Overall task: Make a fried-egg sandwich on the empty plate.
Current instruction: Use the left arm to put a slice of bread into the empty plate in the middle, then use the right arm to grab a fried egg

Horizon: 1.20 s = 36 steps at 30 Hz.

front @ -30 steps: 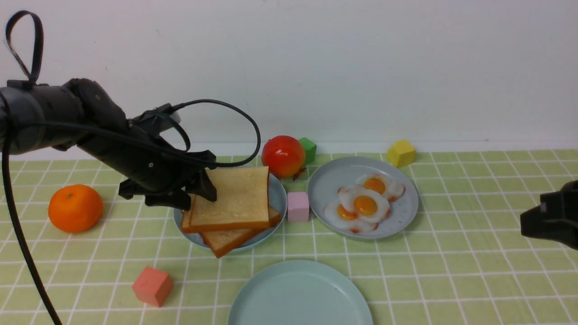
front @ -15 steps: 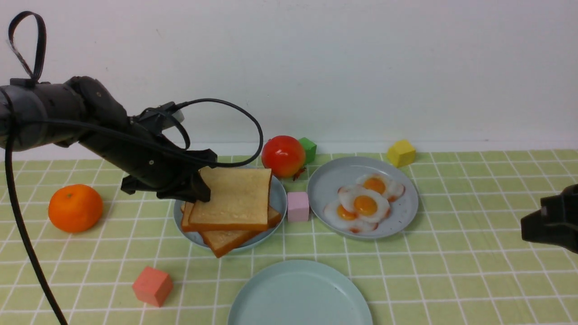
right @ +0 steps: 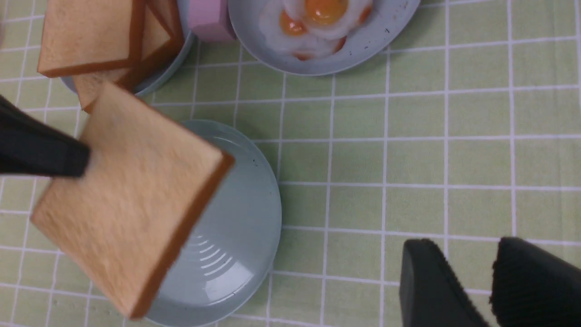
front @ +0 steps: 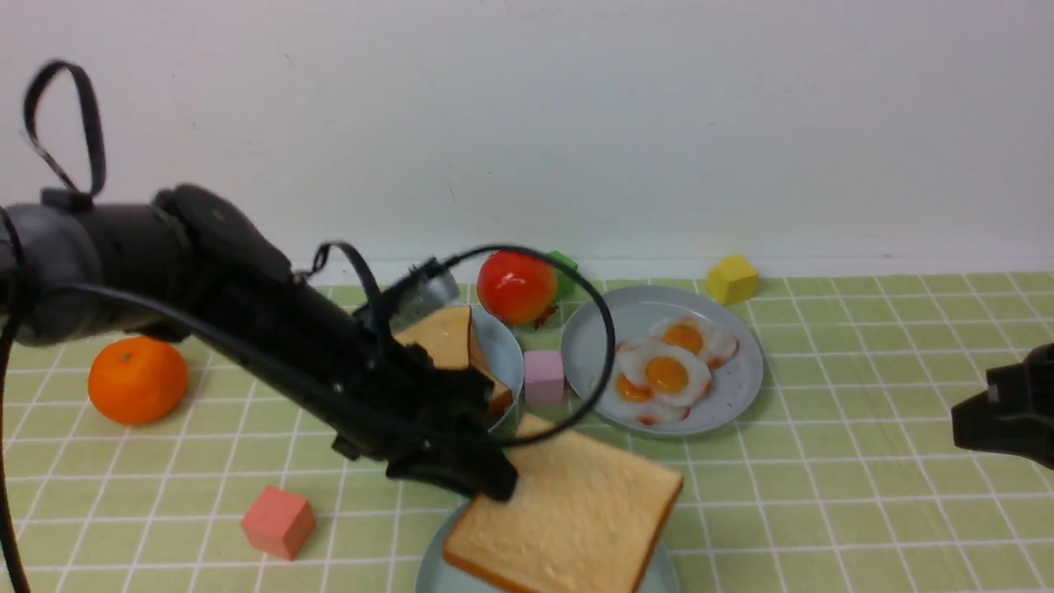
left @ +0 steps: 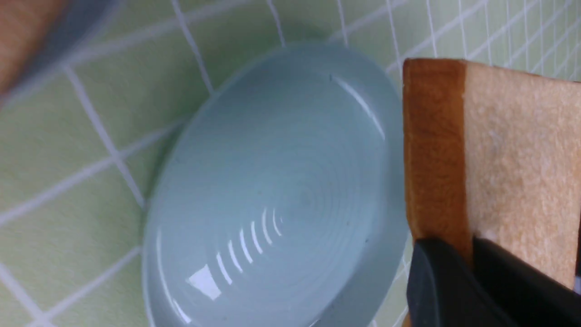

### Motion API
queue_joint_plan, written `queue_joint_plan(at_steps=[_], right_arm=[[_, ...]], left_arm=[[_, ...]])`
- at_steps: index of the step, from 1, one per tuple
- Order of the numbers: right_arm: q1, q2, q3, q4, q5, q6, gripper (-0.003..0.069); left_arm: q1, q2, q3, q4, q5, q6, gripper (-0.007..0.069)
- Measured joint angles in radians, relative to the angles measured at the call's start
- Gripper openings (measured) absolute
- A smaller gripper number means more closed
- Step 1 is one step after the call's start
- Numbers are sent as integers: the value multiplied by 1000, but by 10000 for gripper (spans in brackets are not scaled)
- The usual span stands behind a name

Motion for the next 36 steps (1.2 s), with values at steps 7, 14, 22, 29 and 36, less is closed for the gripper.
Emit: queue_joint_plan(at_steps=[7, 14, 22, 29, 36], right_arm=[[0, 1, 0, 0, -34, 0, 239], [0, 37, -4, 10, -97, 0, 248], [0, 308, -96, 154, -144, -9, 336], [0, 549, -190, 305, -241, -26, 348], [0, 799, -283, 423, -359, -39, 353]], left_arm=[[-93, 0, 108, -7, -274, 3, 68], [-115, 0, 81, 209, -309, -189, 258], [-115, 0, -257, 650, -19, -549, 547], [-115, -5, -461, 395, 173, -387, 524], [-120, -67, -404, 144, 223, -169, 213]])
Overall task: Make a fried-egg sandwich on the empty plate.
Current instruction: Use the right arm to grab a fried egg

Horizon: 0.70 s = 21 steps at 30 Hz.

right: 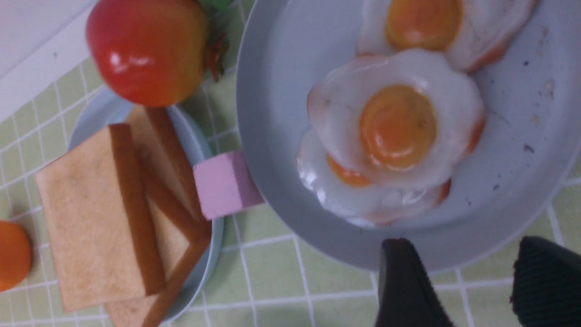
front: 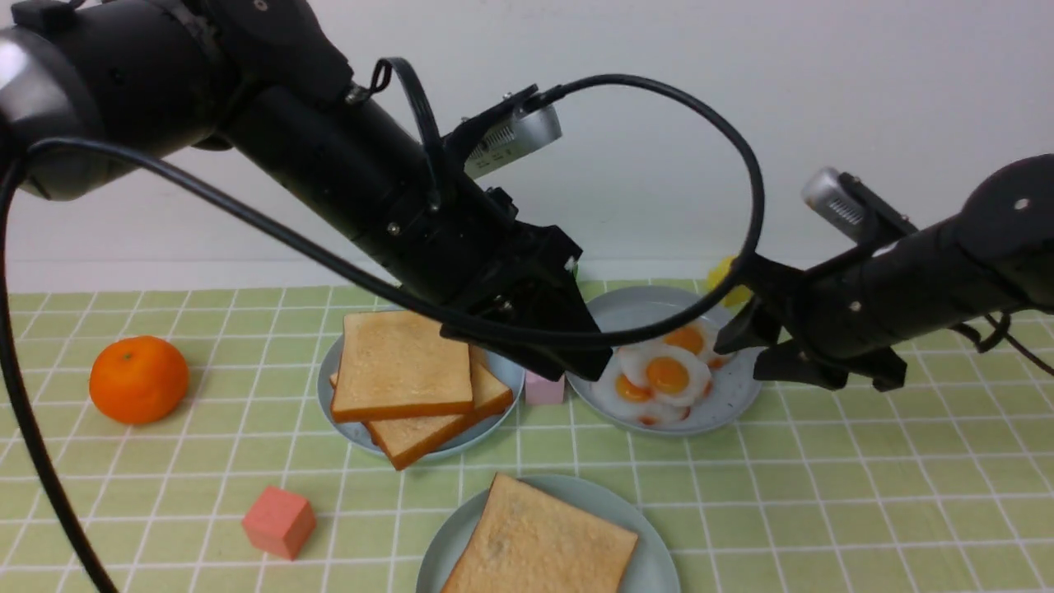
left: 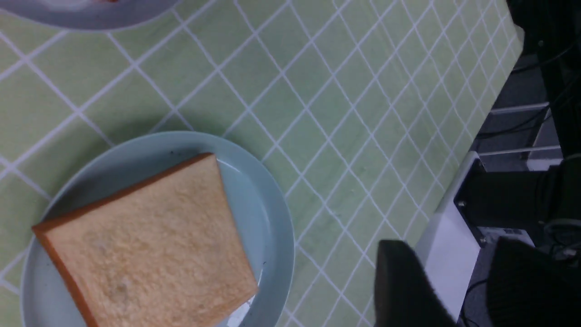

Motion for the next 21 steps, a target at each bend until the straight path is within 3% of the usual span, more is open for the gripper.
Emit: queue_joint_plan(at_steps=[5, 21], right_arm=[[0, 129, -62, 13, -25, -38, 358], [0, 279, -148, 71, -95, -39, 332]], left_arm=[[0, -66, 101, 10, -67, 12, -14], [0, -89, 134, 45, -124, 17, -13]])
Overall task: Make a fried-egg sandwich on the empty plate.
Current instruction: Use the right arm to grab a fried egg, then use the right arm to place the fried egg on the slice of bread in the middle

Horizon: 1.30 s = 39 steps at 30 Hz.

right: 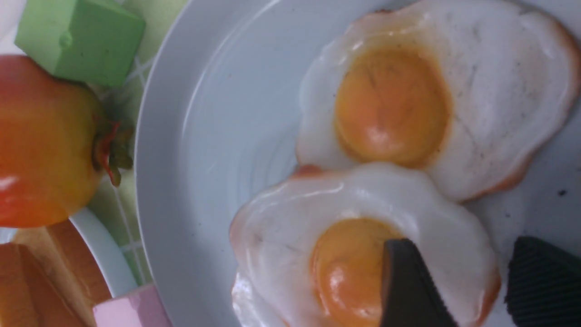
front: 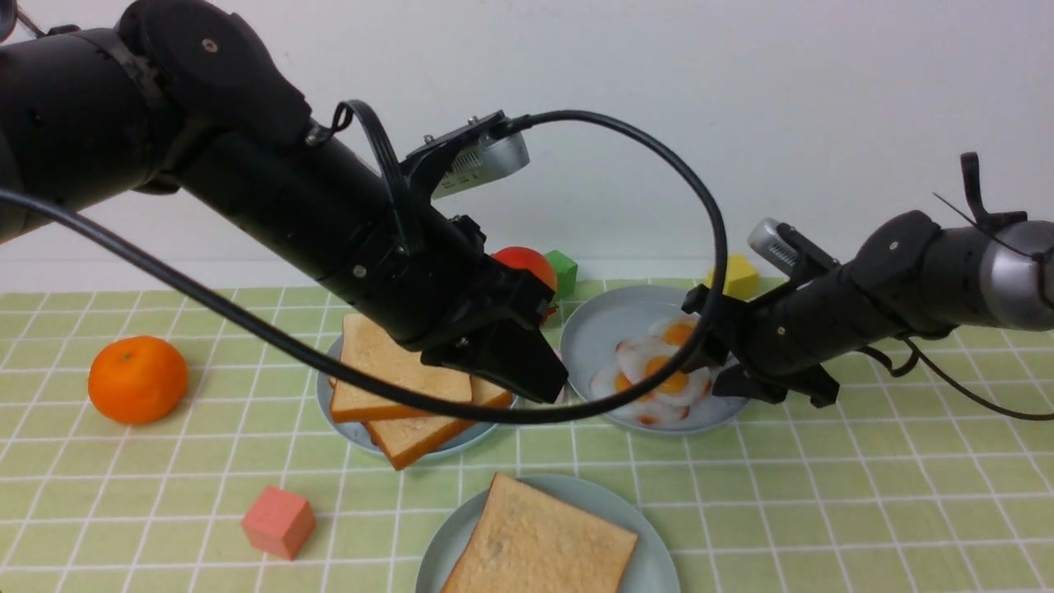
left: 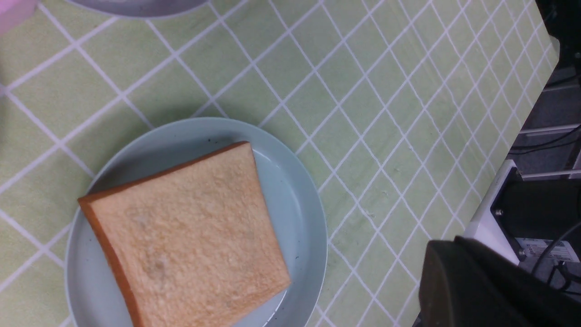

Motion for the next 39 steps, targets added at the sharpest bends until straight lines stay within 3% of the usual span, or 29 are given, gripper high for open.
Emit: queue_joint_plan(at_steps=[1, 8, 16, 21, 27, 30, 33, 39], right_arm=[[0, 1, 0, 0, 0, 0, 329], [0, 5, -1, 1, -3, 0, 126], [-25, 0, -1, 9, 22, 0, 110], [-60, -86, 1, -3, 54, -57, 77], [-56, -264, 1, -2, 154, -150, 77], [-29, -327, 4, 0, 226, -200, 77], [61, -383, 61, 10, 294, -311, 77], [232, -364, 231, 118, 267, -438, 77]], left_arm=[[0, 0, 0, 1, 0, 0, -13], [0, -25, 0, 74, 2, -20, -13], [0, -184, 10, 286, 66, -193, -13], [0, -401, 150, 431, 72, -320, -13], [0, -647, 378, 475, 19, -427, -13], [0, -739, 466, 481, -40, -476, -13], [0, -838, 585, 483, -156, -531, -13], [0, -883, 721, 479, -300, -568, -13]])
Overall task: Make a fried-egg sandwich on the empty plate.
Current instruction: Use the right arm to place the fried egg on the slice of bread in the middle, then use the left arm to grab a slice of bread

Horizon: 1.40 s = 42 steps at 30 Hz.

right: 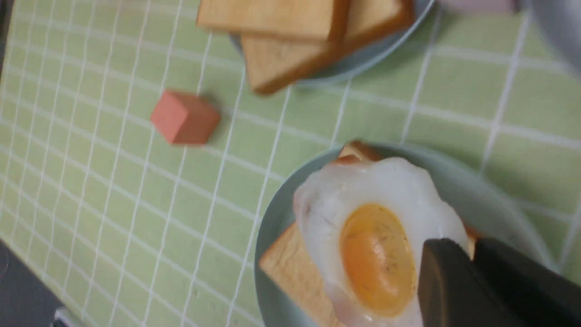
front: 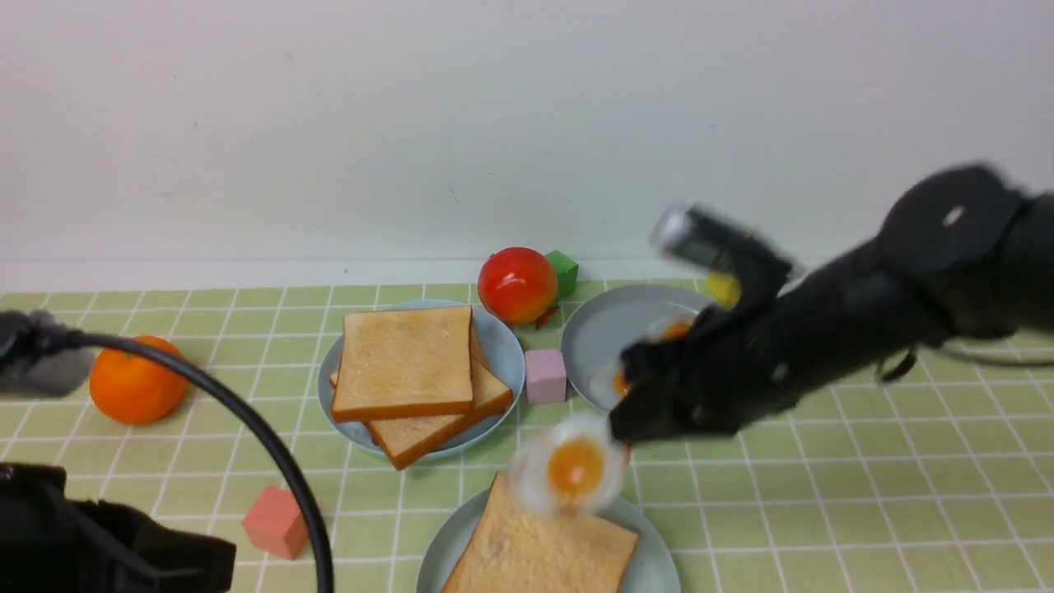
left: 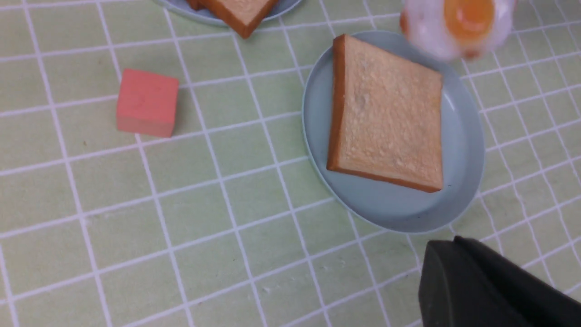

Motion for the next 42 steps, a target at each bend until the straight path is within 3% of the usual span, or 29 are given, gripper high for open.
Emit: queue_joint_plan(at_steps=[6, 9, 11, 12, 13, 15, 18, 21, 24, 28, 34, 36, 39, 42], right_arm=[[87, 42, 57, 54, -103, -64, 80], [93, 64, 60, 58, -109, -51, 142], [93, 65, 60, 27, -110, -39, 265], [93, 65, 60, 24, -110, -38, 276], [87, 52, 60, -13, -108, -35, 368], [68, 17, 60, -67, -90, -33, 477], [15, -63, 39, -146, 3, -32, 595], [-64, -161, -8, -220, 130, 3, 652], [-113, -268, -39, -271, 200, 40, 656], [-95, -411, -37, -307, 264, 43, 611], [16, -552, 38, -314, 259, 34, 465], [79, -598, 96, -314, 230, 27, 306], [124, -624, 144, -309, 208, 29, 79], [133, -625, 163, -309, 220, 42, -6]], left_arm=[[1, 14, 39, -1, -27, -5, -10], [1, 21, 39, -1, -51, -5, -6], [1, 22, 39, -1, -84, -5, -2], [1, 22, 39, -1, -87, -5, -2], [1, 24, 39, -2, -112, -6, 0], [1, 37, 39, -9, -160, -32, 1], [1, 77, 39, -24, -246, -89, 1], [1, 161, 30, -38, -314, -121, 1], [7, 261, -12, -55, -338, -132, 1], [70, 457, -130, -124, -300, -109, 3], [255, 698, -330, -279, -135, 59, 10], [323, 804, -412, -337, -102, 102, 35], [348, 916, -495, -343, -101, 116, 105], [350, 1007, -555, -340, -98, 119, 204]])
